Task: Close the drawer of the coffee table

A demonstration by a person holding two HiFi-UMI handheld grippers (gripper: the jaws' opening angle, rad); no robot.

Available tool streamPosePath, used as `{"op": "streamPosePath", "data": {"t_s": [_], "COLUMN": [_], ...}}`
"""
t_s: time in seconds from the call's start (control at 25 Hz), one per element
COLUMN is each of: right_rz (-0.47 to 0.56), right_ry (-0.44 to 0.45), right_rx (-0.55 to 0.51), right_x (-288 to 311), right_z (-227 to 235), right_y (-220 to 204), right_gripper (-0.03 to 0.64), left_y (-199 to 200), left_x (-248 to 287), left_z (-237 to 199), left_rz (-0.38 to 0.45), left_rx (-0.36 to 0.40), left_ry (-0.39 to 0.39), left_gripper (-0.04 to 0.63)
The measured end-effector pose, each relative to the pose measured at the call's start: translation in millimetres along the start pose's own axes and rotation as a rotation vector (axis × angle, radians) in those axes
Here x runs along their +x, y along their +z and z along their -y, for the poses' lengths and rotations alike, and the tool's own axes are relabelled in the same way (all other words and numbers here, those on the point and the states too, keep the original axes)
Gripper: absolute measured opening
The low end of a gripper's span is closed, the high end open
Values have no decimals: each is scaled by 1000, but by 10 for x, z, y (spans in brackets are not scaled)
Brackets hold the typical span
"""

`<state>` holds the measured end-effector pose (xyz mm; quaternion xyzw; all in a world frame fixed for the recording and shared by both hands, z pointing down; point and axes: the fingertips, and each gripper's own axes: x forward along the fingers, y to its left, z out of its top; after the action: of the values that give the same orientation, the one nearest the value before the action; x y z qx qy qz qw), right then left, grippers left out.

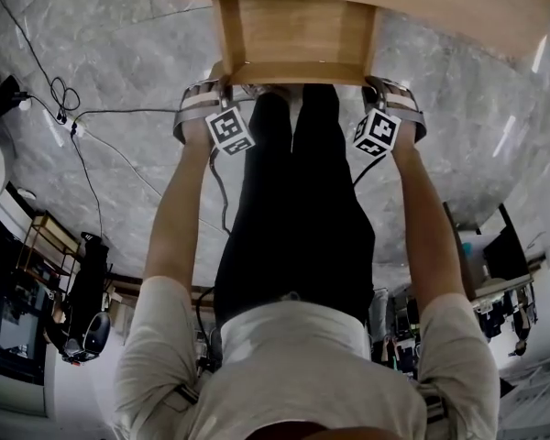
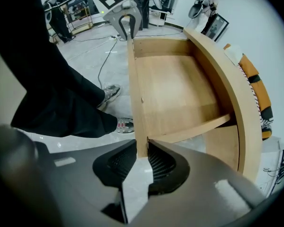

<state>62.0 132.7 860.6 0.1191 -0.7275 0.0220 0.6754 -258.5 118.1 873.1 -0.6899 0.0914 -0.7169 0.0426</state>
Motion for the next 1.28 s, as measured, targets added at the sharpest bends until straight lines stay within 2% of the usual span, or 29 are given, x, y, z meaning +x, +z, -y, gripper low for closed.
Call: {"op": "streamPosePath", "data": {"t_s": [0.32,0.48,0.72,0.92,1.28], "right_rz": [11,-10,-50,-53,-43], "right_ry": [22,29,23,4,37], "right_rx": [17,14,70,87,85], "right_x": [-272,-300,-360,-356,-375], "right_z": [-13,7,-13,29,9], "right_y": [110,112,134,129,152], "right_gripper": [80,80,81,84,84], "left_y": [-95,-99,-120,-115,-134], "left_x": [-263,-282,-316,-311,-331], "left_z": [-111,-134,-99,-125,-153], "left_rz": [12,17,31,31,31], "left_rx": [-3,8,4,-42,-23], "left_ry": [-31,-43,-56,-51,-85], "left_gripper": [97,96,96,98,98]}}
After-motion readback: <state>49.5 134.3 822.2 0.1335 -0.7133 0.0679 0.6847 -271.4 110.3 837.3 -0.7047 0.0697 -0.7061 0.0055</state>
